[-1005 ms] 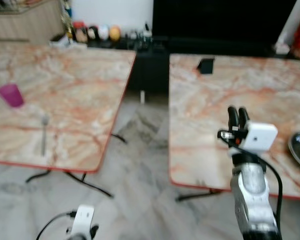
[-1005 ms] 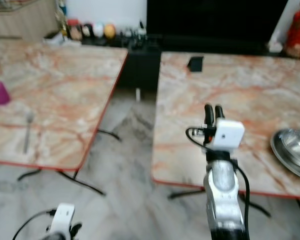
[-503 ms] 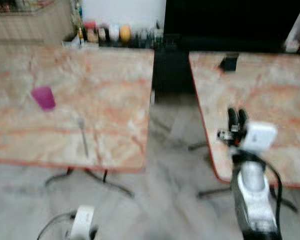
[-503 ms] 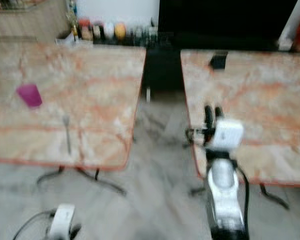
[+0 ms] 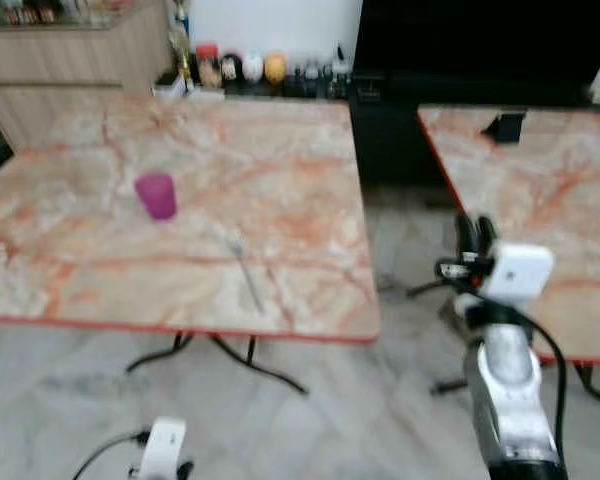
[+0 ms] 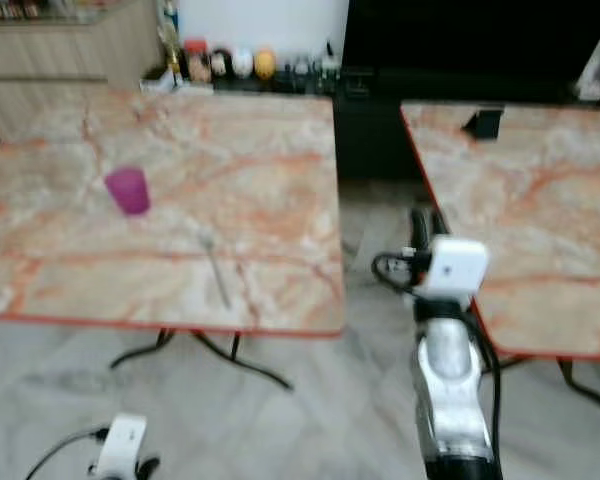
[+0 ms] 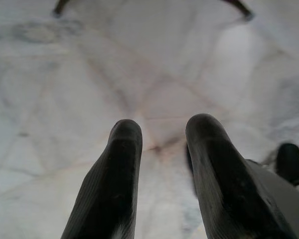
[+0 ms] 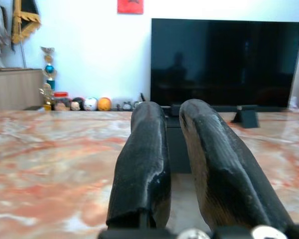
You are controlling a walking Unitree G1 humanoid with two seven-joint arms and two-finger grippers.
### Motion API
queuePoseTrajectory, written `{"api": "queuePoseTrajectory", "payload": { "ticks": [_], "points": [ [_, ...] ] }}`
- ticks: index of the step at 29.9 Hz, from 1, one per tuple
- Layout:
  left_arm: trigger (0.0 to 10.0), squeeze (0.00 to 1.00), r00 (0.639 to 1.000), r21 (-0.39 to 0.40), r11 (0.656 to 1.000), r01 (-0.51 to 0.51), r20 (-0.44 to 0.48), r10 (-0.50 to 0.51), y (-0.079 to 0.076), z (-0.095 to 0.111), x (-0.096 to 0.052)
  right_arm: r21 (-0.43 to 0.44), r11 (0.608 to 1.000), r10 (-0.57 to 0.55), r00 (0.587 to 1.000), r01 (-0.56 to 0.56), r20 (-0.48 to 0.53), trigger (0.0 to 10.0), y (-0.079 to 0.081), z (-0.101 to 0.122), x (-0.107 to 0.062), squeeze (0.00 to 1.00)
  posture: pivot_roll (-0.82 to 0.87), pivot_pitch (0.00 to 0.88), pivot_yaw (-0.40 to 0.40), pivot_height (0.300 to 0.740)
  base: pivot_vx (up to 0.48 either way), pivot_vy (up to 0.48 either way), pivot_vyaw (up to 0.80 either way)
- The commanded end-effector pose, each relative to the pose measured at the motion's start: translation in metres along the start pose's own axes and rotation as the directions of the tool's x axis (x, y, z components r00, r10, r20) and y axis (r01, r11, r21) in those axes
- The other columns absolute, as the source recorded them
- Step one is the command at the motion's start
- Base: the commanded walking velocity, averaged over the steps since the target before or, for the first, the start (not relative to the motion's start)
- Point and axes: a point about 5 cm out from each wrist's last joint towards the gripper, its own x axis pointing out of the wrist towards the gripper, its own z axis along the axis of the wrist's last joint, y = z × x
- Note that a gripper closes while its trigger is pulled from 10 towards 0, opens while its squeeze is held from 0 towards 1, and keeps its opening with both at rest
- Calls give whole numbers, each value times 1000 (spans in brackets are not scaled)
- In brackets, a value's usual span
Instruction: Setting the table
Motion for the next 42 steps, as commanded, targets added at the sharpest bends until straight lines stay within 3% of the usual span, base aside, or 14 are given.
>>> {"api": "queuePoseTrajectory", "payload": {
  "ticks": [1, 22, 42],
  "points": [
    [10000, 0, 1000, 5, 1000, 18, -9, -18, -6, -1, 1, -3, 1000, -20, 1000, 20, -7, 10000, -6, -1, 1, 0, -16, 0, 2, 731, 0, 401, 0],
    [10000, 0, 1000, -17, 1000, -4, -11, 3, -2, 1, 1, 12, 1000, -16, 999, 16, -28, 10000, -2, -4, 0, 0, 13, 0, -6, 731, 0, 398, 0],
    [10000, 0, 1000, -13, 1000, 7, 14, -7, -6, 7, 2, 6, 1000, -13, 999, 13, -44, 10000, -3, -8, -4, 0, 14, 0, -8, 731, 0, 0, 0]
  ]
}}
